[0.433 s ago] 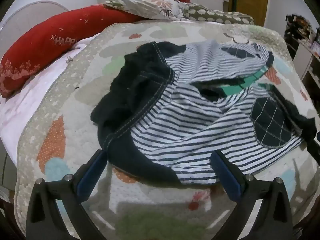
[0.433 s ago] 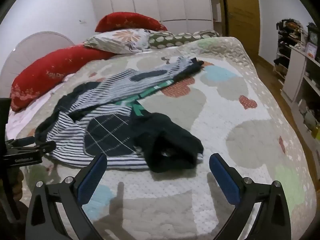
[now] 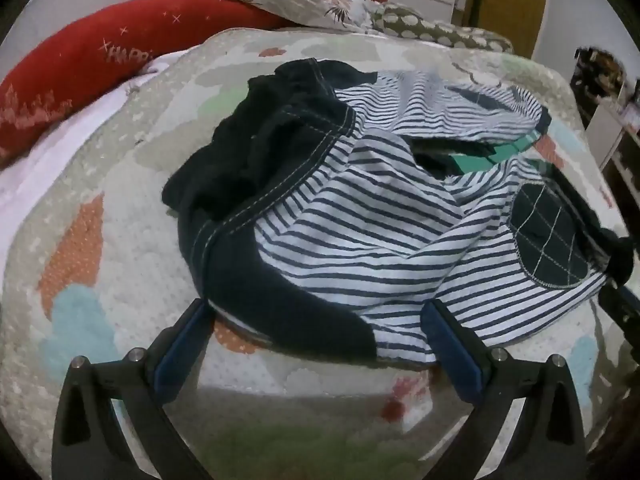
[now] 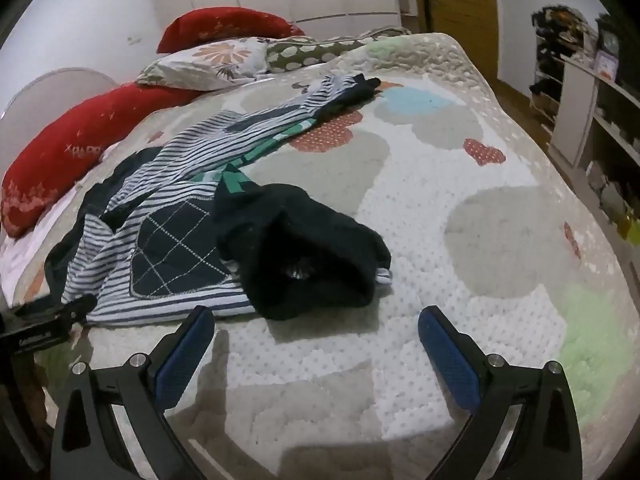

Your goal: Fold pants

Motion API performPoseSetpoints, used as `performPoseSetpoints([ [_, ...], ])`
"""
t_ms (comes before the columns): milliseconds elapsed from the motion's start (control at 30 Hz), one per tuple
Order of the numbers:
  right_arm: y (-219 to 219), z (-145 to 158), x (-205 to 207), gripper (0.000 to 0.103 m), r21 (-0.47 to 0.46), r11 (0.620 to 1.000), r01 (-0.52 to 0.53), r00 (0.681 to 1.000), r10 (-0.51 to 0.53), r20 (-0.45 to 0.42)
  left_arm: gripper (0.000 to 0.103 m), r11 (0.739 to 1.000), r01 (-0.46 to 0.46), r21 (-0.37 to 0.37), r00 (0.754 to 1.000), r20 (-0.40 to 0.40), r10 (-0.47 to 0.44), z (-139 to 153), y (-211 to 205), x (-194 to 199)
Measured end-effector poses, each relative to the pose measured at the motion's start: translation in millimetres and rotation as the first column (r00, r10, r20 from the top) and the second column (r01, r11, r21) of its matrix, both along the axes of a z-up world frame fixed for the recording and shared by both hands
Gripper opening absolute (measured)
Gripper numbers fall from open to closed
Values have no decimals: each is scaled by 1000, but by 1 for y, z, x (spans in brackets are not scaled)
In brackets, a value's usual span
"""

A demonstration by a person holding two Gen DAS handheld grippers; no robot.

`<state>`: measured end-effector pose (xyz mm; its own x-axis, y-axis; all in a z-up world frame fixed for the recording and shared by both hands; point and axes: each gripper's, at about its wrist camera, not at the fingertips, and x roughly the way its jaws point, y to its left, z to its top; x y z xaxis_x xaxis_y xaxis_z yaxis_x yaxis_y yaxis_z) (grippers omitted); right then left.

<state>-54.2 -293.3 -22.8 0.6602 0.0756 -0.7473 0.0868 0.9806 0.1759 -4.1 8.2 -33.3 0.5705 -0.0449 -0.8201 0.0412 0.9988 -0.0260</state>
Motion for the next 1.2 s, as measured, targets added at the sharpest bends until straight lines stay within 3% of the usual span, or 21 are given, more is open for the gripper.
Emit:
performPoseSetpoints([
  [233, 1, -1, -5, 103, 45, 998, 34, 999, -34, 6, 103, 1000, 24, -16, 1000, -5, -24, 4, 1, -5],
  [367, -5, 1, -11, 103, 92, 995, 35, 998, -39, 48, 103, 996, 19, -82, 999, -34, -22, 13, 10, -10],
  [433, -7, 10, -15, 94, 97, 994, 51, 998, -55, 37, 103, 992, 21, -123, 999, -34, -25, 20, 13, -16],
  [500, -11, 27, -22, 84, 93, 994, 64, 994, -72, 79, 103, 989, 20, -148, 999, -29, -25, 27, 15, -21],
  [633, -5, 55, -17, 80, 1, 1000, -9, 992, 9, 124, 103, 984, 27, -175, 1000, 4, -27, 43, 17, -28],
  [767, 21, 54, 5, 73, -97, 981, -169, 980, 177, 90, 103, 987, 37, -159, 998, 58, -28, 60, 18, -35],
  [800, 29, 47, 12, 69, -134, 968, -212, 973, 222, 66, 103, 988, 37, -152, 997, 67, -27, 63, 19, -36],
  [867, 39, 34, 23, 47, -182, 945, -272, 960, 279, 13, 103, 989, 28, -147, 997, 73, -18, 67, 24, -36],
  [900, 40, 29, 31, 19, -189, 940, -284, 958, 287, -15, 103, 989, 20, -146, 997, 73, -9, 68, 27, -35],
  [1033, 7, 47, 45, 15, -94, 975, -200, 979, 203, 27, 103, 989, -8, -149, 997, 81, 20, 71, 38, -31],
  [1200, -28, 57, 71, 15, -172, 985, -18, 1000, 20, 7, 103, 993, -18, -115, 996, 84, 28, 67, 39, -17],
])
